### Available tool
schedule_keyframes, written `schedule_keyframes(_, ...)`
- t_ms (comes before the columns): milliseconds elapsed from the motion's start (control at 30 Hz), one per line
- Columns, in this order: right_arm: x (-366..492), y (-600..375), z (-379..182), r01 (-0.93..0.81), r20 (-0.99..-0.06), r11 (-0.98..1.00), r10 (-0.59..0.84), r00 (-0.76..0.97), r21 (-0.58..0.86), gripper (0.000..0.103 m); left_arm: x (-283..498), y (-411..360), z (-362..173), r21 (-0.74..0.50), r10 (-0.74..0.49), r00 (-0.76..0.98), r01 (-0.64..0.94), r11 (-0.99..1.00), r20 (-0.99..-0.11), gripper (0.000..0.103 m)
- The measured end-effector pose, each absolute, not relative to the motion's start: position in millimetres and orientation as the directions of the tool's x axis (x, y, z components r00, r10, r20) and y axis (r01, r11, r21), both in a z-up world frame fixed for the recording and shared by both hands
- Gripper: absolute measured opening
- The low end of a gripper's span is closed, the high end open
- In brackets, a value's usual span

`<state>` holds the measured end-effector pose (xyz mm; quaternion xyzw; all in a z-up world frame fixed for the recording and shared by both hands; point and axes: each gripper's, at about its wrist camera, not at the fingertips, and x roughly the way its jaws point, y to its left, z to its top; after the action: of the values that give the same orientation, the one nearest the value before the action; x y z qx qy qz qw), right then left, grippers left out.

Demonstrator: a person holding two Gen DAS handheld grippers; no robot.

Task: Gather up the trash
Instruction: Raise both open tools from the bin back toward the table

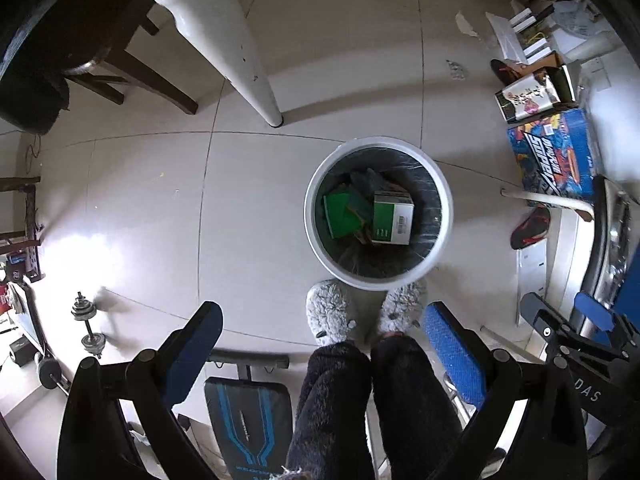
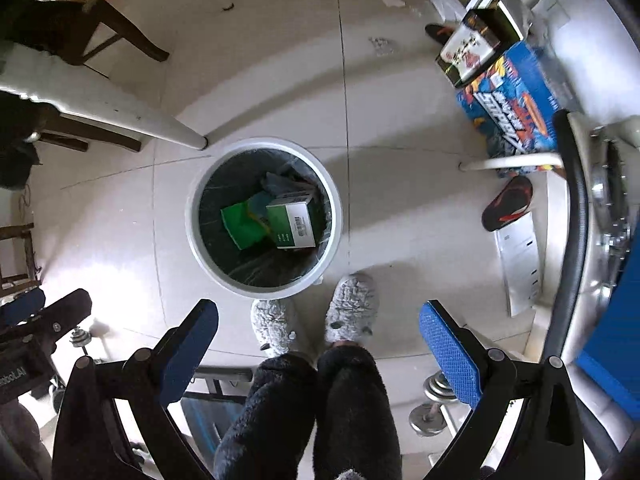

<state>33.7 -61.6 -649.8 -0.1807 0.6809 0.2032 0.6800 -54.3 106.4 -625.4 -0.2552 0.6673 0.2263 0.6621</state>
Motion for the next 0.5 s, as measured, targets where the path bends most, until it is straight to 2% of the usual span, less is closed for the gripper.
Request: schedule_keyframes(500, -8, -87, -464, -0.533, -0.993, 0.841, 0.116, 0.019, 0.089, 0.102, -102, 78, -472, -0.101, -0.035, 0.114, -0.654, 0.75, -0.993, 0.103)
